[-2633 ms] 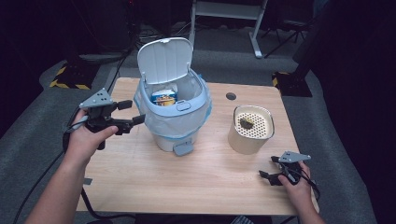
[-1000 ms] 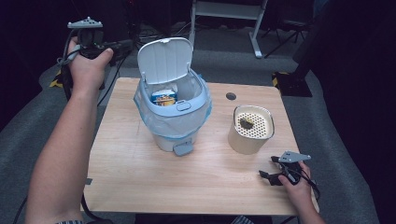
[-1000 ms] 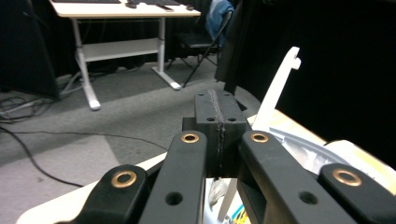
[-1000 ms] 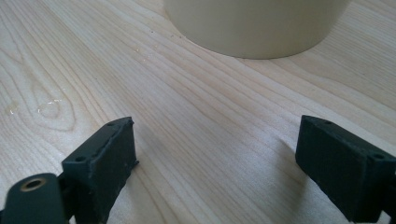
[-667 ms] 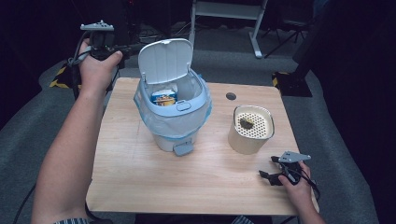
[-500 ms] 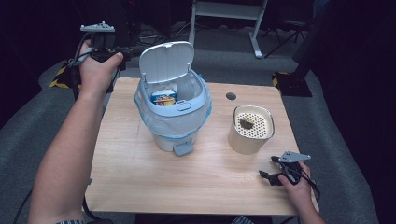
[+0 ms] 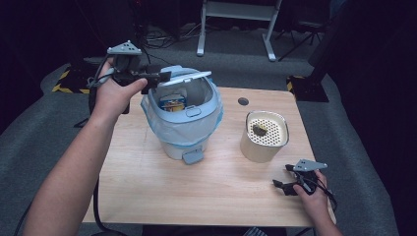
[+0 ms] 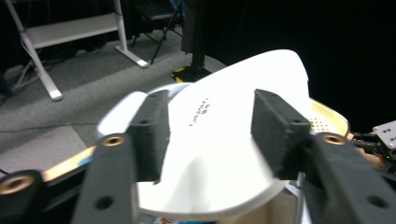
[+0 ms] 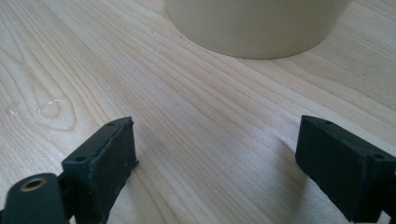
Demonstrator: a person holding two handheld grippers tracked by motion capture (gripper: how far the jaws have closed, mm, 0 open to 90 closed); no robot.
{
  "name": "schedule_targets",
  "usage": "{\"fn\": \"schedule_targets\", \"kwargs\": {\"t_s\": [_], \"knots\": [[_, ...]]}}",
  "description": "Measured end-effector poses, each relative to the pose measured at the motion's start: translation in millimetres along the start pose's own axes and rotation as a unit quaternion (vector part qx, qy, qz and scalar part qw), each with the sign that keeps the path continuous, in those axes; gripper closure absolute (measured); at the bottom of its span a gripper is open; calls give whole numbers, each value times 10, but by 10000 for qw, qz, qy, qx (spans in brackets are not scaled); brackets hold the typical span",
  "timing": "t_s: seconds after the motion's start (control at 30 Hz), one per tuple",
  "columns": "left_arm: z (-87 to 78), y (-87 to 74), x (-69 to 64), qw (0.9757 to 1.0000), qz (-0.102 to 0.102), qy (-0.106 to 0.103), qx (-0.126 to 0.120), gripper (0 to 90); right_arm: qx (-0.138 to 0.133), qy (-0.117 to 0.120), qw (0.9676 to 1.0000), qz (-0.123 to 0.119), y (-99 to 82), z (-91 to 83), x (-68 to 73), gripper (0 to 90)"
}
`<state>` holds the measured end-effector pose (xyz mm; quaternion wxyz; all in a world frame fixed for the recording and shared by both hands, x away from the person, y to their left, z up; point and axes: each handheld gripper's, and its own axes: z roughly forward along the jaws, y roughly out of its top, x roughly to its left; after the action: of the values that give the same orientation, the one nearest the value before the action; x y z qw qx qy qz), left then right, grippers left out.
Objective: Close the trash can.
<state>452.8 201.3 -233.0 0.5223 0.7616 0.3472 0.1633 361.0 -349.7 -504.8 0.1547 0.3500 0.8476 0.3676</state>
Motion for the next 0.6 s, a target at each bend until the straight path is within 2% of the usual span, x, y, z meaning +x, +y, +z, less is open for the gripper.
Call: {"fn": "schedule_targets", "kwargs": {"t_s": [0.17,0.23,0.37,0.47,0.6], "knots": [[95,-97,-122,9999,54,-75,70,377,0,0,10000,1,0,0,0,123],[130,-136,-177,9999,72,-128,77,374,-1,0,10000,-1,0,0,0,123],[200,-198,-246,9996,169,-90,189,364,1,1,10000,1,0,0,0,123],[260,-246,-259,9997,164,-66,197,357,0,0,10000,1,0,0,0,123],[341,-298,-242,9998,57,16,199,352,0,0,10000,-2,0,0,0,122]]}}
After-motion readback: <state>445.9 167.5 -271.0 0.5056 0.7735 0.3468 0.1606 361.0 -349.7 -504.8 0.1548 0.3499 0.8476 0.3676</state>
